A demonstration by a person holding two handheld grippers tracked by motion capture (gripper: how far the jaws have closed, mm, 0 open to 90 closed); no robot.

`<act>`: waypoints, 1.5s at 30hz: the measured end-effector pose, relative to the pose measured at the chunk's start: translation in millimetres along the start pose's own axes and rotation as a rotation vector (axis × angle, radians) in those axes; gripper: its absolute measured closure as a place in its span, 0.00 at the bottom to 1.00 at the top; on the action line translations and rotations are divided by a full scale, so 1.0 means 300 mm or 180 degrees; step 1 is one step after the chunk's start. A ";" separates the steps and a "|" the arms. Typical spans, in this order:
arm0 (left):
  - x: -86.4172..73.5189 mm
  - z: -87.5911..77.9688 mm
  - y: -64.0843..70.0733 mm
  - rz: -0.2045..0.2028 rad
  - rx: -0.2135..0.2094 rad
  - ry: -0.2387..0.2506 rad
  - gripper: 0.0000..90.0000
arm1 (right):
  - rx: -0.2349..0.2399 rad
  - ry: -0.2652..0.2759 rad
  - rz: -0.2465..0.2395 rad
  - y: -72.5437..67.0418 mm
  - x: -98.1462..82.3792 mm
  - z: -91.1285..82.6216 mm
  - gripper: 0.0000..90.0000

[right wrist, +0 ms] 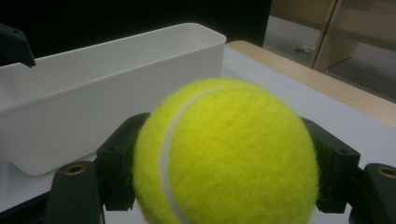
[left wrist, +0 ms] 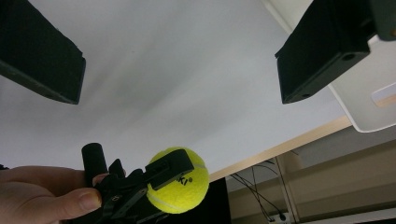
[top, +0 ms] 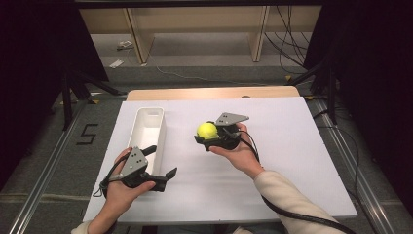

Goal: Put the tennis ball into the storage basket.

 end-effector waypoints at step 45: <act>-0.001 0.000 0.001 0.0004 -0.0002 -0.0007 0.01 | 0.0059 0.0076 -0.0022 -0.032 0.034 0.020 0.30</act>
Point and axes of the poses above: each handheld gripper's, and its own axes: z roughly forward along the jaws, x roughly out of its top, y roughly to its right, the point moved 2 cm from there along z, roughly forward along the jaws, and after that the axes turned 15 degrees about z, right-handed, at the moved point
